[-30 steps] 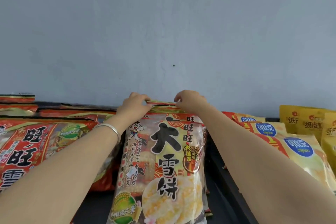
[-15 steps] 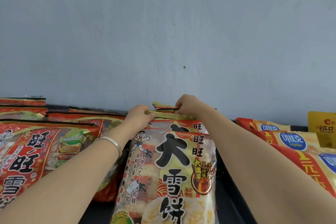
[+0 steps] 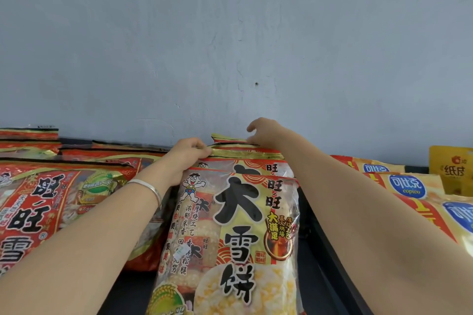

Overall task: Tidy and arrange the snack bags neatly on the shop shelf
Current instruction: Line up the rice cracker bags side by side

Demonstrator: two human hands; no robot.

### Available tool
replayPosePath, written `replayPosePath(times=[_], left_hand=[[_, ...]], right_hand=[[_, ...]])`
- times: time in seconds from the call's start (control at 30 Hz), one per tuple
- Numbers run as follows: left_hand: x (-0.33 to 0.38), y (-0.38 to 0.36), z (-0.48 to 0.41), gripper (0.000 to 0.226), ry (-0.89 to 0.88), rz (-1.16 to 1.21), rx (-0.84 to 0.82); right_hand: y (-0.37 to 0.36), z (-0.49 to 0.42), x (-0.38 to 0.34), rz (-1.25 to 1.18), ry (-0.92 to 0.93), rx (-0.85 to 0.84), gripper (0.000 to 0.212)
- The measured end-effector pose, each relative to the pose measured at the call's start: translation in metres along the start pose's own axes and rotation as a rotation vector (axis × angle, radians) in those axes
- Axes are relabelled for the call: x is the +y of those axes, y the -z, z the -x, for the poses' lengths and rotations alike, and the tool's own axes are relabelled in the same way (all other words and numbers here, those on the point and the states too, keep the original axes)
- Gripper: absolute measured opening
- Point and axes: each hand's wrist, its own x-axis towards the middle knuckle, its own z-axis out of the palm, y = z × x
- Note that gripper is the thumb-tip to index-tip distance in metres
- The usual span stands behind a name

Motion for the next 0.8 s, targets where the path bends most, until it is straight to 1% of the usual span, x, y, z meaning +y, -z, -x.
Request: replayPosePath(times=[0.03,0.1,0.3,0.37,0.43,0.5,0.57,0.67,0.73,0.8], left_hand=[[-0.001,-0.001,-0.001,0.017,0.008,0.018,-0.002],[-0.003,-0.003,-0.002,0.018,0.006,0.05,0.017],[-0.01,-0.004,-0.01,0.015,-0.032,0.047,0.133],[-0.012,-0.005,-0.013,0.016,-0.042,0.031,0.16],[-0.014,-0.007,-0.014,0.016,-0.048,0.014,0.176],[-0.014,-0.008,-0.015,0.013,-0.047,0.036,0.163],[-0.012,-0.006,-0.012,0.004,-0.047,0.098,0.146],[-0.013,-0.002,-0.002,0.024,-0.055,0.259,0.173],[-0.016,-0.001,0.011,0.034,-0.06,0.348,0.181],[-0.021,-0.002,0.022,0.04,-0.044,0.4,0.148]], right_hand=[[-0.003,-0.001,0.001,0.008,-0.012,-0.044,0.035],[-0.009,-0.005,0.003,-0.015,-0.022,-0.062,0.03],[-0.011,-0.012,0.002,-0.164,-0.034,0.052,0.021],[-0.013,-0.013,-0.001,-0.169,0.002,0.025,0.023],[-0.016,-0.012,-0.003,-0.135,0.033,-0.043,0.027],[-0.016,-0.01,-0.002,-0.121,0.052,-0.068,0.029],[-0.01,-0.005,0.0,-0.154,0.081,0.008,0.029],[0.0,0.008,0.003,-0.199,0.096,0.188,0.029],[0.001,0.022,0.005,-0.174,0.073,0.247,0.029],[-0.001,0.034,0.007,-0.138,0.042,0.268,0.029]])
